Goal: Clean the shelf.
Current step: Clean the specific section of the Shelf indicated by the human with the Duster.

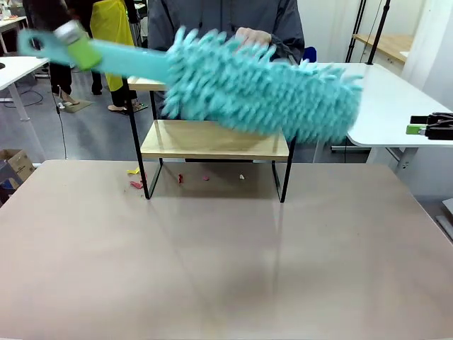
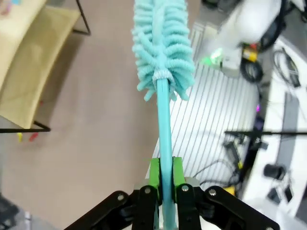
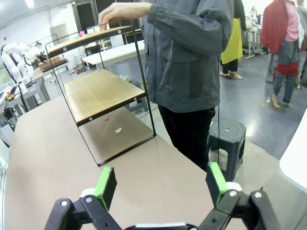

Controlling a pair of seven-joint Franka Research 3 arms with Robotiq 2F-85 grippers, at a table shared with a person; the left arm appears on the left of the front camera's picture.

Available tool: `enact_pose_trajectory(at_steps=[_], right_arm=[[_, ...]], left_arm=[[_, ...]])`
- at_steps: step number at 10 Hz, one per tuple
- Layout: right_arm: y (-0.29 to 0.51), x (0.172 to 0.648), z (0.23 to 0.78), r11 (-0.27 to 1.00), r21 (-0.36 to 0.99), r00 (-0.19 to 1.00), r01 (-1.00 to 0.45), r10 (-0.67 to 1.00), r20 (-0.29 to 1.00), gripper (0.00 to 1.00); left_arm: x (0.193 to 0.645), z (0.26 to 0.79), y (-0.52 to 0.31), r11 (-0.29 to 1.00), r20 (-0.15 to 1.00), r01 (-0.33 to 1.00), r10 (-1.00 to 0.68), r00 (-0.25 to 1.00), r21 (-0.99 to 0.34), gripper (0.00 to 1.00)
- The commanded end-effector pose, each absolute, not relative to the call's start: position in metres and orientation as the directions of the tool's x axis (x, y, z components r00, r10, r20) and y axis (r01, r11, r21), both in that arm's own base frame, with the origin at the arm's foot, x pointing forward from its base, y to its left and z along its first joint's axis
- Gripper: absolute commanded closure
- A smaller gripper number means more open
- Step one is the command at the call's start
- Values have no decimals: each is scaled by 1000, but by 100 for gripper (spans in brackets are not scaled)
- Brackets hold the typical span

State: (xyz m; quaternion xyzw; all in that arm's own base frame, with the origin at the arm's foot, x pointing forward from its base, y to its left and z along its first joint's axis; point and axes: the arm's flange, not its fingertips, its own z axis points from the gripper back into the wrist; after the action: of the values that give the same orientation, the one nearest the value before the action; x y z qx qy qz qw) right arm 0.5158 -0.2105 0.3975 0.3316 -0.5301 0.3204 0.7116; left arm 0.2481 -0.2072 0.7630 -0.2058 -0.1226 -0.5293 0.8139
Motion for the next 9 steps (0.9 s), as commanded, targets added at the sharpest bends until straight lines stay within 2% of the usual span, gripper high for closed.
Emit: enact_pose_trajectory(at_steps=[1,2,4,7,8,9], right_arm=[[-209,517,400,574,127,228,-809,107,968,0],[-209,517,400,574,127,228,-809,107,968,0],[-209,517,400,574,127,228,-809,107,968,0],[-209,517,400,574,127,228,-809,107,968,0],[-209,517,400,574,127,228,-809,107,968,0],[-209,517,400,574,127,228,-809,107,968,0]], left_arm=[[250,789,-250,580,450,788,-658,603,-207,87],[251,797,-273,690,444,698,-574,688,-191,87],[254,812,-320,801,509,575,-430,745,-166,87],[257,813,-358,843,527,522,-388,756,-129,87],[249,808,-341,801,535,567,-399,745,-193,87],[249,808,-341,801,535,567,-399,745,-193,87]])
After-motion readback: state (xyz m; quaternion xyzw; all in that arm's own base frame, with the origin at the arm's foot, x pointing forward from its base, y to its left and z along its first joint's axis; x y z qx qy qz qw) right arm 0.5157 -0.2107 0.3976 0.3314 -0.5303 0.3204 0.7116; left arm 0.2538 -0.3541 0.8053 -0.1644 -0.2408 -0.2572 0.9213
